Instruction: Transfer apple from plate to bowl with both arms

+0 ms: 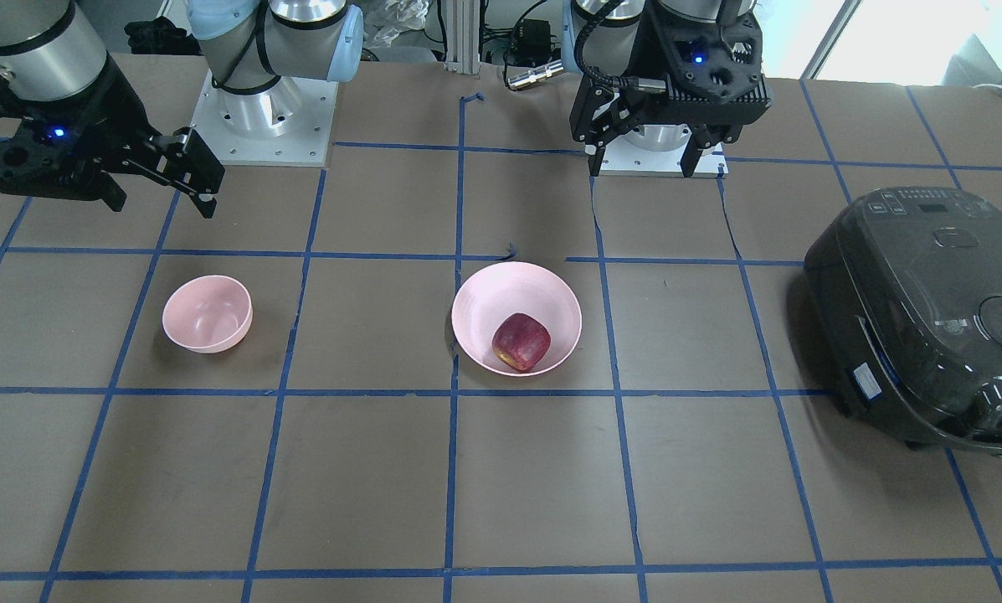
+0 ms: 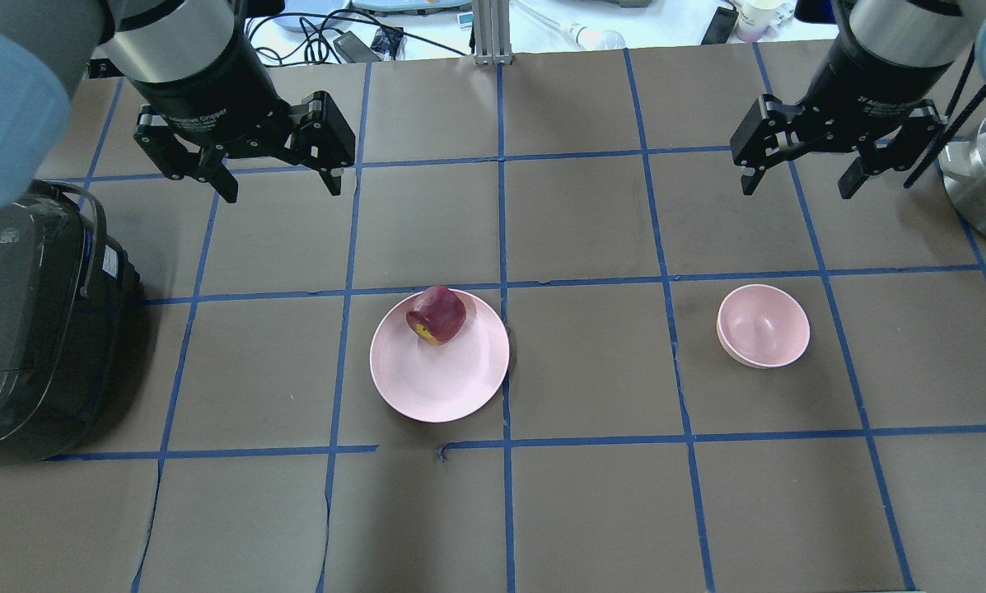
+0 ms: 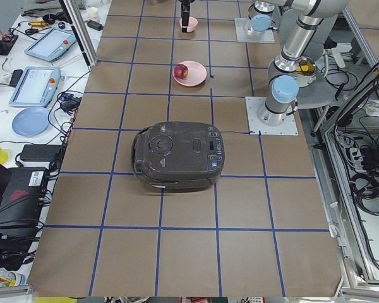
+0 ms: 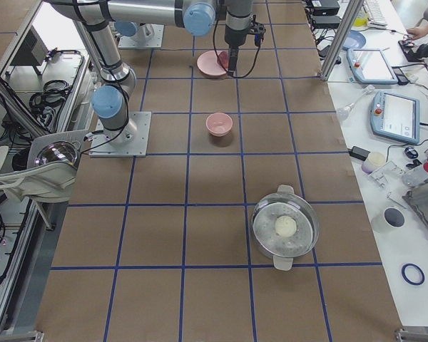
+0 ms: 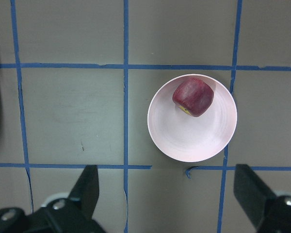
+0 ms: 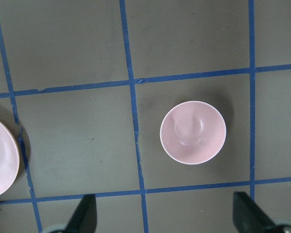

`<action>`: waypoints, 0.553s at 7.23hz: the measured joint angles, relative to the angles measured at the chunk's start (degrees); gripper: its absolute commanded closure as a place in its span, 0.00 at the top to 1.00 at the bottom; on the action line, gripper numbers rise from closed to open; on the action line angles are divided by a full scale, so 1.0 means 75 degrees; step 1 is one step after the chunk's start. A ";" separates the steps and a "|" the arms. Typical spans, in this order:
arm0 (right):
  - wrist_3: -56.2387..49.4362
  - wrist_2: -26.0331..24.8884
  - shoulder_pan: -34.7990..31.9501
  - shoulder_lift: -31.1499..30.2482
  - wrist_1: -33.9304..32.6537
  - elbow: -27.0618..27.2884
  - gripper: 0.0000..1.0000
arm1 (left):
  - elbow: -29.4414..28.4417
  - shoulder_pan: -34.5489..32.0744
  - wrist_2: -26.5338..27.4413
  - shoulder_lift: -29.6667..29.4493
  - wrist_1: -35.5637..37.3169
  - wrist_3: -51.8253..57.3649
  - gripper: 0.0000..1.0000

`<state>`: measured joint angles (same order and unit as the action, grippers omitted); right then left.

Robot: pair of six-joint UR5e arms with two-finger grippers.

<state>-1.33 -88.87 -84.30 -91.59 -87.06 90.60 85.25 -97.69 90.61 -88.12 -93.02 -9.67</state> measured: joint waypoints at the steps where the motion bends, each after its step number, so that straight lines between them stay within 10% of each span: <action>1: 0.0126 -0.0007 -0.0225 -0.0032 -0.0020 0.0006 1.00 | 0.0003 0.0003 0.0003 0.0003 -0.0005 -0.0002 1.00; 4: 0.0566 -0.0020 -0.0761 -0.0062 -0.0104 0.0012 1.00 | 0.0009 -0.0001 0.0011 0.0007 -0.0010 -0.0011 1.00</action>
<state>2.91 -89.02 -90.01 -92.05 -87.85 90.69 85.32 -97.70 90.69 -88.07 -93.10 -9.75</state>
